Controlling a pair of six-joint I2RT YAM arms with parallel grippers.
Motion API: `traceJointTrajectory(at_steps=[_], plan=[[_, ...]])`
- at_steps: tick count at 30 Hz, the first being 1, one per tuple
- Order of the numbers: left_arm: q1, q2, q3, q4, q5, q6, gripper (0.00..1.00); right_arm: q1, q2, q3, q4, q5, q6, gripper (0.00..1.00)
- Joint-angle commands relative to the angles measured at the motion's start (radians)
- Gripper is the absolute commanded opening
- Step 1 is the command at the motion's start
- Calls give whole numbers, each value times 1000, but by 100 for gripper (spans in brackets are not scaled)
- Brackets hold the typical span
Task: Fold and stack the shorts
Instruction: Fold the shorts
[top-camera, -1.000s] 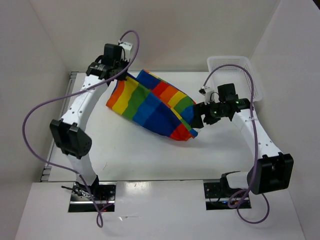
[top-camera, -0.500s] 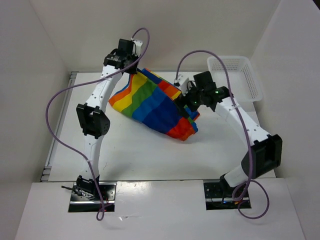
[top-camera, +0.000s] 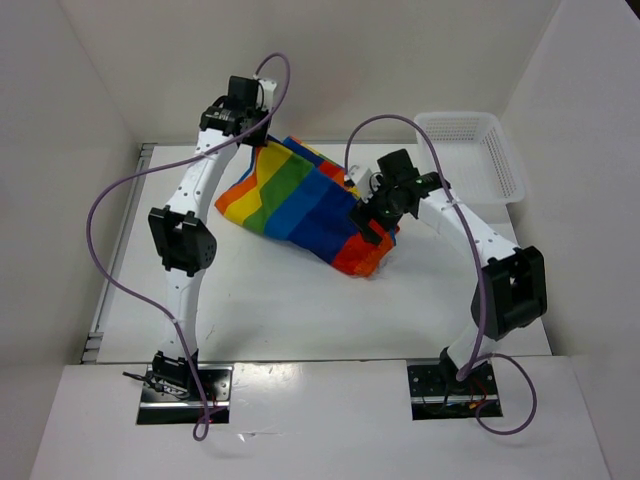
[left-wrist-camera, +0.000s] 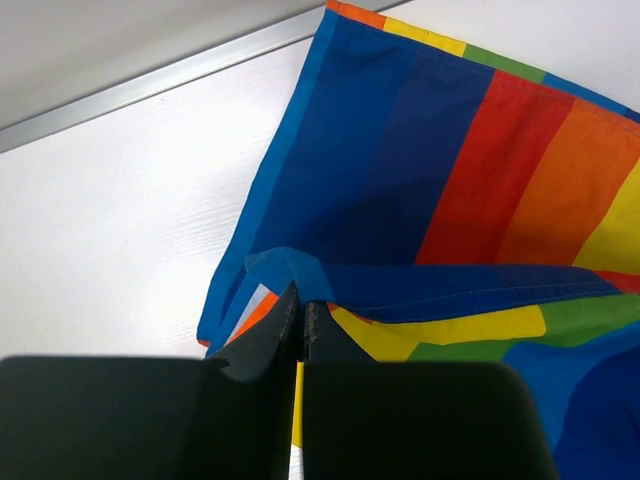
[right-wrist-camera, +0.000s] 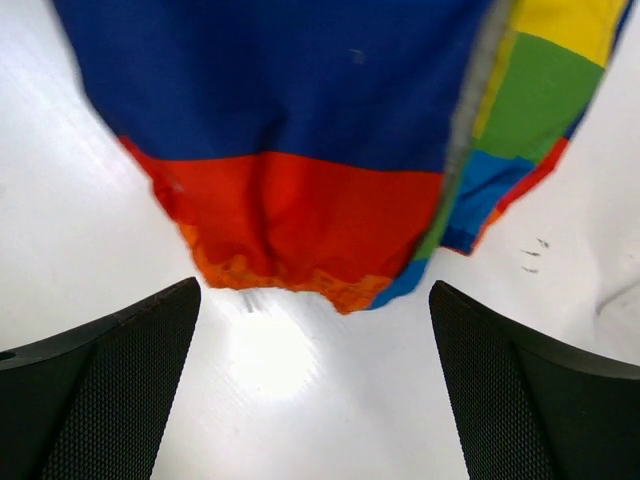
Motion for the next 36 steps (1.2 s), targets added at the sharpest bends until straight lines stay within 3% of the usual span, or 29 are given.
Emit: traceJointTrajectory(at_steps=[1,6,13,17,20,21,25,27,29,33,36], plan=[[5,-30,-2,45,16,3,0,-71,50,13,91,30,39,100],[-4,-53,-11,63,25,3,0,-114,131,13,136,8,58,100],[-15,-154,-73,74,34,3,0,-165,222,60,78,-159,6,94],[-25,-197,-143,92,34,3,0,-165,276,96,68,-228,6,75],[-34,-219,-182,114,13,3,0,-165,306,96,68,-240,15,50],[-34,-219,-192,114,13,3,0,-165,306,96,68,-240,15,36],[-34,-219,-192,146,-35,3,0,-179,268,117,68,-219,26,17],[-34,-207,-161,160,-81,3,0,-192,231,128,59,-219,35,12],[-34,-181,-90,160,-105,3,0,-203,196,128,50,-228,35,1],[-47,-110,128,140,-116,3,0,-203,99,117,14,-257,35,0],[-57,-50,169,140,-142,3,0,-216,90,117,36,-268,71,0]])
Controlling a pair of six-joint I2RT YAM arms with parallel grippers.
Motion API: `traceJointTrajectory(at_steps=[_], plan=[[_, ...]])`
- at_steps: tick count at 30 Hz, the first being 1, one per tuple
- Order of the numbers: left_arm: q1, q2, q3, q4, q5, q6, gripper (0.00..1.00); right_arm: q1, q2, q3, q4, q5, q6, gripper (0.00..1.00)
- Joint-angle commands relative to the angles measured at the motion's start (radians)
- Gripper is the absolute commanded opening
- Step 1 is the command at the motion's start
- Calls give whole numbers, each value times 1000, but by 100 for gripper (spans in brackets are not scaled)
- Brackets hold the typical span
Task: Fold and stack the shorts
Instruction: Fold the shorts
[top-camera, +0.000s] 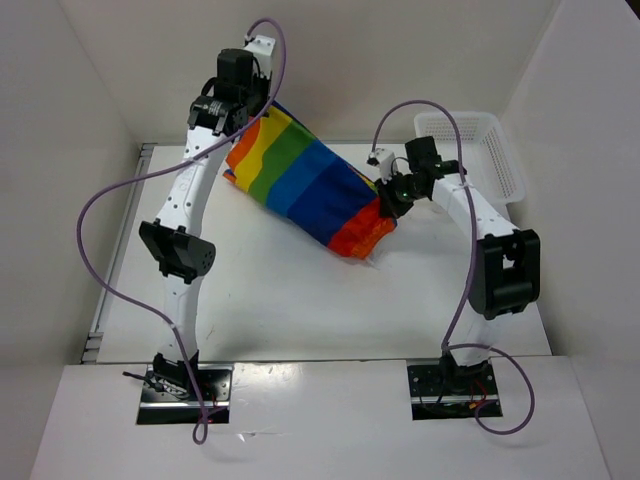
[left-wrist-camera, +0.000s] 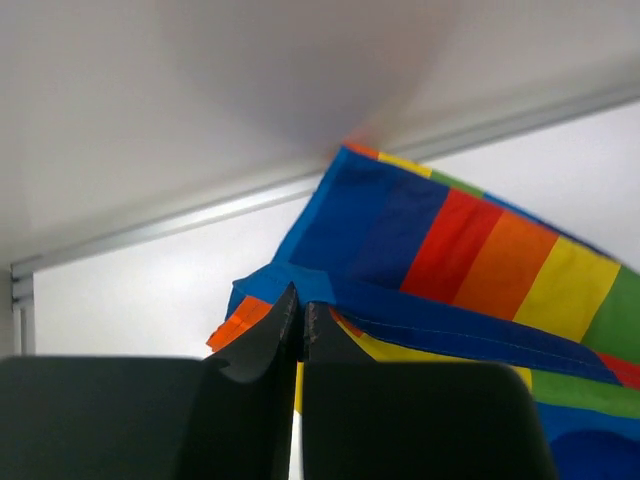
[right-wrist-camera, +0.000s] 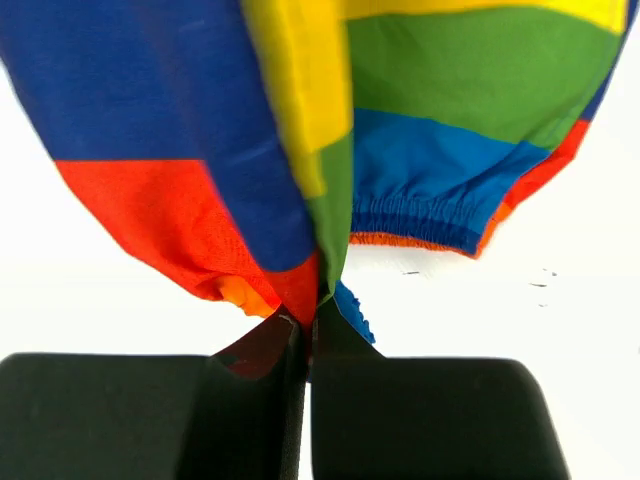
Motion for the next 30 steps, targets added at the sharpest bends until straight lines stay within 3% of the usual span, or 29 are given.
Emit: traceJointTrajectory(at_steps=[1,6,9,12,14,15,18,20,22,24,26,28,30], plan=[[-22,66,80,42,-54,3,0,-32,-44,44,-4,-31,43,0],[-31,186,144,29,-84,3,0,-83,37,94,70,17,129,0],[-31,282,206,29,-115,3,6,-83,99,131,131,83,189,0],[-31,408,343,29,-165,3,8,-83,159,180,176,141,255,0],[-31,511,471,29,-202,3,10,-73,185,206,202,176,319,7],[-31,545,511,20,-222,3,11,-72,195,220,214,221,344,11],[-31,592,517,43,-276,3,13,-34,196,230,255,341,408,11],[-13,603,517,52,-276,3,22,-10,196,230,295,440,430,11],[-2,603,517,52,-276,3,42,33,186,219,324,605,430,32],[-2,603,517,61,-276,3,53,53,186,219,364,717,400,66],[-2,580,517,61,-290,3,65,53,186,231,386,758,399,74],[12,554,517,52,-290,3,70,53,186,260,397,799,390,86],[40,507,517,8,-258,3,73,63,176,282,407,814,360,88]])
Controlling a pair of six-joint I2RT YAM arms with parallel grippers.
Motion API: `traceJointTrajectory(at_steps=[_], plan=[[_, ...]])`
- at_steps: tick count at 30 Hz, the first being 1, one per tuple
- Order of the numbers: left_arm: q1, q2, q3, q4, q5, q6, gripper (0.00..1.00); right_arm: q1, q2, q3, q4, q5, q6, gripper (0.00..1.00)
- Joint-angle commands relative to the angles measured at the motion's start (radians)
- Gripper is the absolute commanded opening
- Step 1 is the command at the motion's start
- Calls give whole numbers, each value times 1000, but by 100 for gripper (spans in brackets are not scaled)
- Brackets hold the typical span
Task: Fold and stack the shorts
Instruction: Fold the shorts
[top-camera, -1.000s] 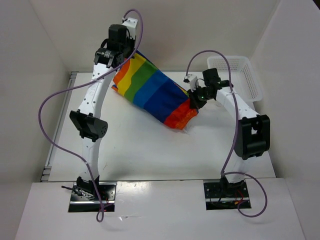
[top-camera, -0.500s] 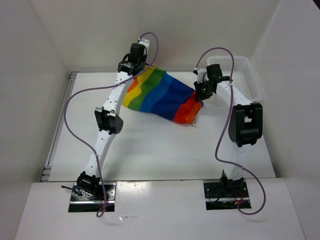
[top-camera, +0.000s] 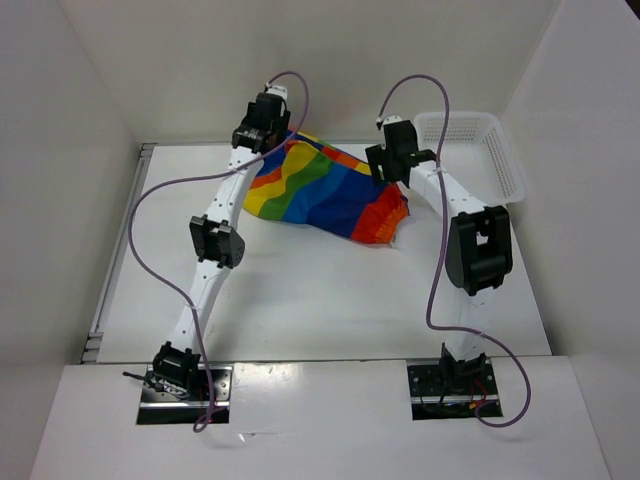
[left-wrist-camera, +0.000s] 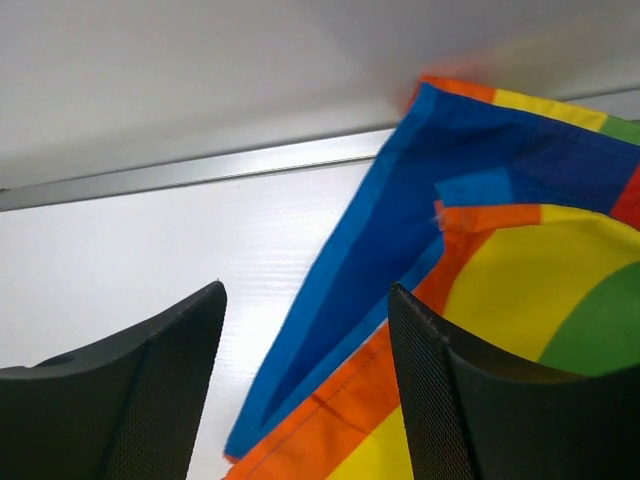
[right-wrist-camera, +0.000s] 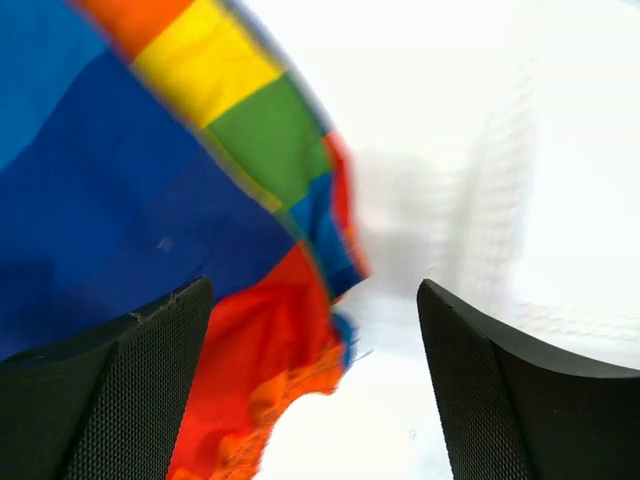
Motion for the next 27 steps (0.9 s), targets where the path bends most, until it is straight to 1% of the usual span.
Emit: traceJointTrajectory(at_steps=[1,2,4,5,6,7,8,9,10,11,12,14,15,18,20,23,24,27], plan=[[44,-122,42,-30,22,1,73,-3,-48,93,103,132,-39,88],[69,-148,42,-98,92,1,75,6,-57,93,103,120,-59,86],[89,-196,-53,-164,160,1,75,22,-92,93,73,60,-116,83],[98,-213,-108,-226,232,1,75,36,-103,82,39,-63,-133,82],[113,-230,-171,-244,257,1,76,36,-115,73,-40,-139,-166,82],[113,-257,-294,-257,281,1,76,58,-141,37,-76,-206,-179,82],[141,-267,-346,-257,301,1,80,68,-154,9,-103,-290,-191,78],[152,-267,-381,-257,342,1,82,80,-166,-23,-120,-311,-203,76],[165,-267,-395,-257,375,1,84,109,-192,-97,-130,-320,-226,74],[179,-256,-395,-257,408,1,86,125,-203,-131,-130,-320,-239,69],[199,-232,-362,-277,468,1,90,141,-203,-186,-130,-320,-272,62],[199,-199,-314,-325,517,1,92,190,-215,-229,-121,-304,-292,57],[199,-170,-279,-340,545,1,93,200,-215,-255,-111,-294,-292,52],[199,-132,-256,-384,567,1,95,200,-162,-255,-73,-294,-277,46],[190,-103,-256,-421,588,1,95,200,-130,-246,-62,-284,-277,45],[190,-90,-247,-473,625,1,84,200,-70,-226,-53,-284,-277,45],[190,-80,-246,-482,625,1,72,200,-45,-226,-53,-274,-277,45],[190,-80,-288,-493,613,1,52,200,-13,-226,-53,-265,-277,42]])
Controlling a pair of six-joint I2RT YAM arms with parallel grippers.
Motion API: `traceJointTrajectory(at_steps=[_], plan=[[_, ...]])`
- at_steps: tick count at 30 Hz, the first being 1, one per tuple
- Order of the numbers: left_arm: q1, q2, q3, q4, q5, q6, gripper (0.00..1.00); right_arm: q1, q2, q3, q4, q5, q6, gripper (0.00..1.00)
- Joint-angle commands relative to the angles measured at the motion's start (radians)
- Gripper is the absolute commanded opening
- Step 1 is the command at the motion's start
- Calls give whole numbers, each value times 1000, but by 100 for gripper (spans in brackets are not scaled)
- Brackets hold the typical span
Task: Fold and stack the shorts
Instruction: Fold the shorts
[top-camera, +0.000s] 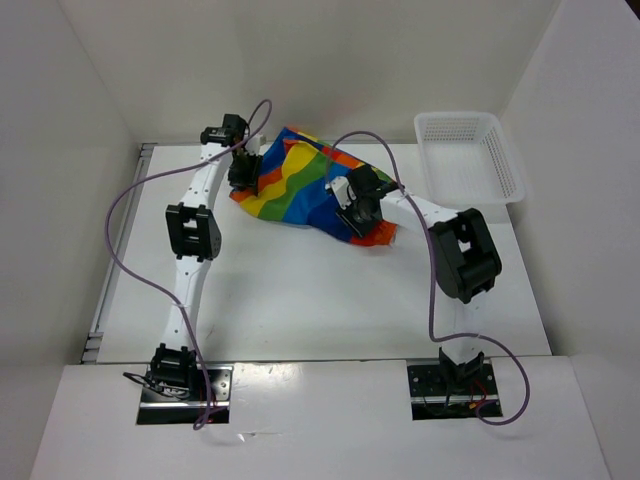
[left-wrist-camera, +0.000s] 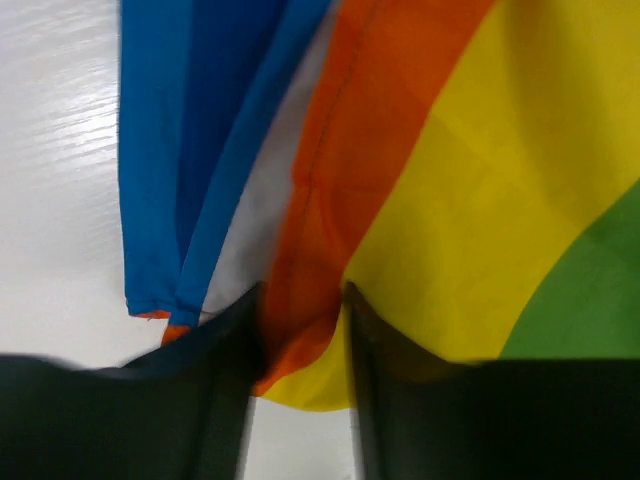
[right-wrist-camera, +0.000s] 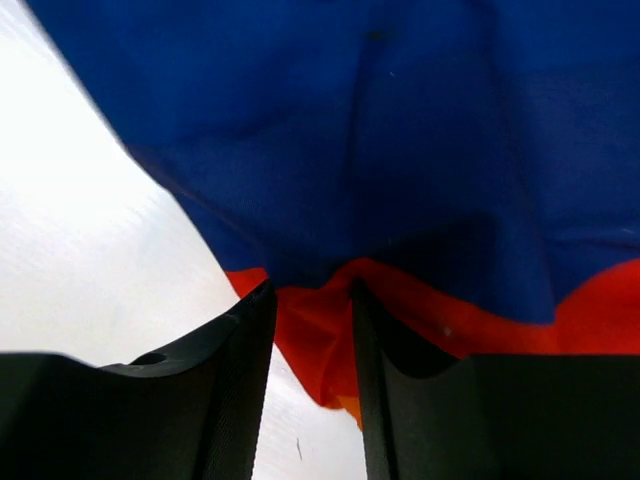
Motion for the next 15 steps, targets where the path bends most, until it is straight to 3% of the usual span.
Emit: traceJointTrajectory(at_steps=[1,6,9,11,12,15], plan=[[2,1,-1,-59,29,1,39,-2,44,29,30,13,-13,41],[22,-41,-82,-88,41,1,7,8,54,-2,21,4,-36,30],[31,-165,-350,-36,32,1,0,17,22,-52,9,-5,-59,26],[31,-358,-604,140,7,1,0,26,-9,-104,-1,-14,-70,23],[31,-431,-873,273,-48,1,0,26,-20,-123,-10,-14,-70,21],[10,-644,-1147,378,-115,1,0,37,-75,-186,-40,-45,-94,16]])
